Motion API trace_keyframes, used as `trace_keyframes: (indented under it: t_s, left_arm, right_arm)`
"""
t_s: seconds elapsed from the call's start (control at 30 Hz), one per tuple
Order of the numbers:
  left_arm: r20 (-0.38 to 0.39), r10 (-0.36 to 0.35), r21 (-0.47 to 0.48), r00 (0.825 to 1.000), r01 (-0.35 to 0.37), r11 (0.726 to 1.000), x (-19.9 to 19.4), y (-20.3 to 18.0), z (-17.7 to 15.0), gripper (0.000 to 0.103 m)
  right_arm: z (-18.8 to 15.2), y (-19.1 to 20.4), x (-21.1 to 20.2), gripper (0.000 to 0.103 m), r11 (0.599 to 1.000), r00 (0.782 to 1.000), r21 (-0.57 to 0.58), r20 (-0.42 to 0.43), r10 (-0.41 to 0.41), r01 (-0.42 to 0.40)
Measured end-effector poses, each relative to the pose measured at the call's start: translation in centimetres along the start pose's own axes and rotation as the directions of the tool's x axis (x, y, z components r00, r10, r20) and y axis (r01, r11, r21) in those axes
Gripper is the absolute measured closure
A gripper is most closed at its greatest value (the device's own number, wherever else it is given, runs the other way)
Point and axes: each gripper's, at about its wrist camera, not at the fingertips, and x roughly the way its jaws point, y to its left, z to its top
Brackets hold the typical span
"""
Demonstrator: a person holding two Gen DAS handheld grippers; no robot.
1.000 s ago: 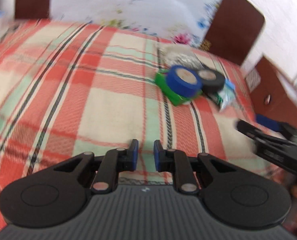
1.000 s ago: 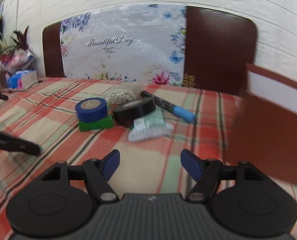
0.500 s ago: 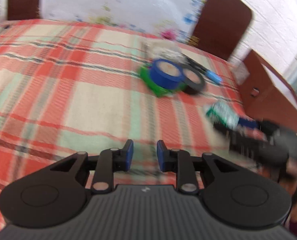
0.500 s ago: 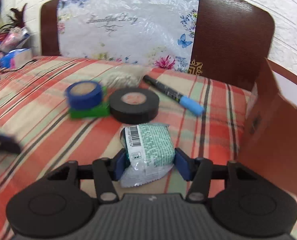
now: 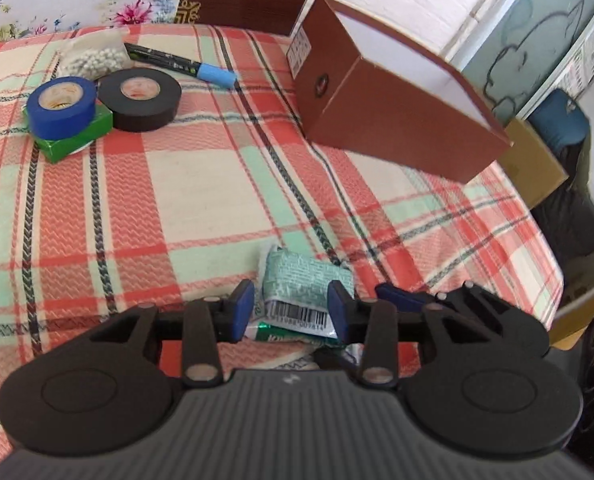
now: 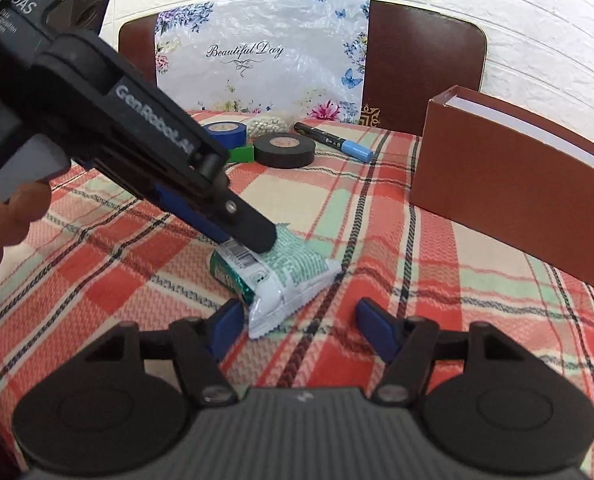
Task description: Organize objects
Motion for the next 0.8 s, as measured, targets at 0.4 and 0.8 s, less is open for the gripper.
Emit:
trace_keyframes:
  t_s: [0.4, 0.8]
  left_arm:
    - [-0.048, -0.101, -0.082, 0.994, 0.097, 0.992, 1.2, 0.5, 0.1, 0.068]
    - [0.147, -0.203, 0.154, 0.968, 0.181, 0.971, -0.2, -8.7, 11.6, 0.072]
  right_arm:
    - [0.6, 1.2, 1.2, 0.061, 0.997, 0.999, -0.07, -0.016, 0.035, -0.036]
    - [7.1, -5.8, -1.3, 0.065, 0.977, 0.939, 0.03, 0.27, -0.212, 0.212]
